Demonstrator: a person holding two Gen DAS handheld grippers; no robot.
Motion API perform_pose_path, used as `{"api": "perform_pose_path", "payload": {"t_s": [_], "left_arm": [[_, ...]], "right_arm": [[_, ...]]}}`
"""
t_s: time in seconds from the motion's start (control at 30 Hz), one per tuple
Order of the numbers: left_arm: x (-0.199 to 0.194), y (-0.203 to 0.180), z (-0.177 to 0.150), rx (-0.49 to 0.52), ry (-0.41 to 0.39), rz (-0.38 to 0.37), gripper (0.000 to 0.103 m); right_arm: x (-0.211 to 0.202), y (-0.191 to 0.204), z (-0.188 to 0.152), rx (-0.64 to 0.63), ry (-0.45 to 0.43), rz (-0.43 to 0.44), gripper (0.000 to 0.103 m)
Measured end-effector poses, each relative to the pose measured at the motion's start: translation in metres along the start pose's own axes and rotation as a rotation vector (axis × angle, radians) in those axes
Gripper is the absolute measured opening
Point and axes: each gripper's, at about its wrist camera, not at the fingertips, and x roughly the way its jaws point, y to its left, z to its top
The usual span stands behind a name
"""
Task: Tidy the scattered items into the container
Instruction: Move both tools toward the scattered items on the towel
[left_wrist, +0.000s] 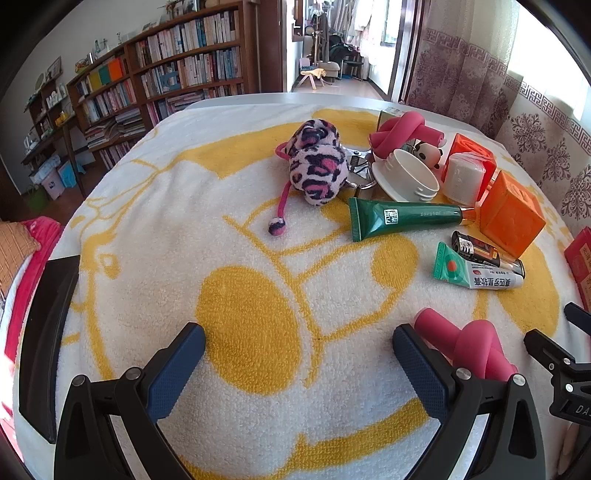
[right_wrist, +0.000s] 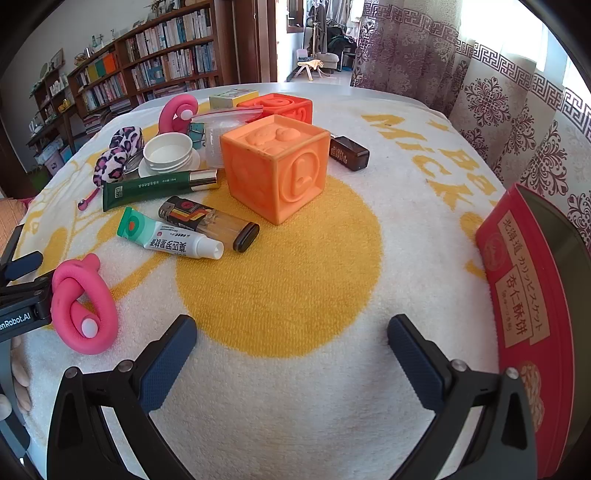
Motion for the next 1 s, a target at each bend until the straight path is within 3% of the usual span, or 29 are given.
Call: {"api": "perform_pose_path", "payload": {"t_s": [0.37,0.63,0.87,1.0], "left_arm": [[-0.002,0.002,-0.002,0.007,0.014,-0.014,0.103],[-0.006,0.015,0.0,-0.052,0.012,0.001,0.102],[-0.02,0.034,0.017,-0.115,-0.018,0.013,0.102],[-0.029,0.028,0.03,-0.1,-0.041,0.002,0.102]], "right_arm": [[0.0,0.0,0.0,-0.001,0.001,0.001,0.103],[0.001,0.0,0.0,-0.001,0.001,0.0,0.103],[0.001,-0.001,0.001,0.001,0.001,0.001,0.103],[-0.001,-0.005,0.0,0.027,-0.01,0.019,0.103]]}}
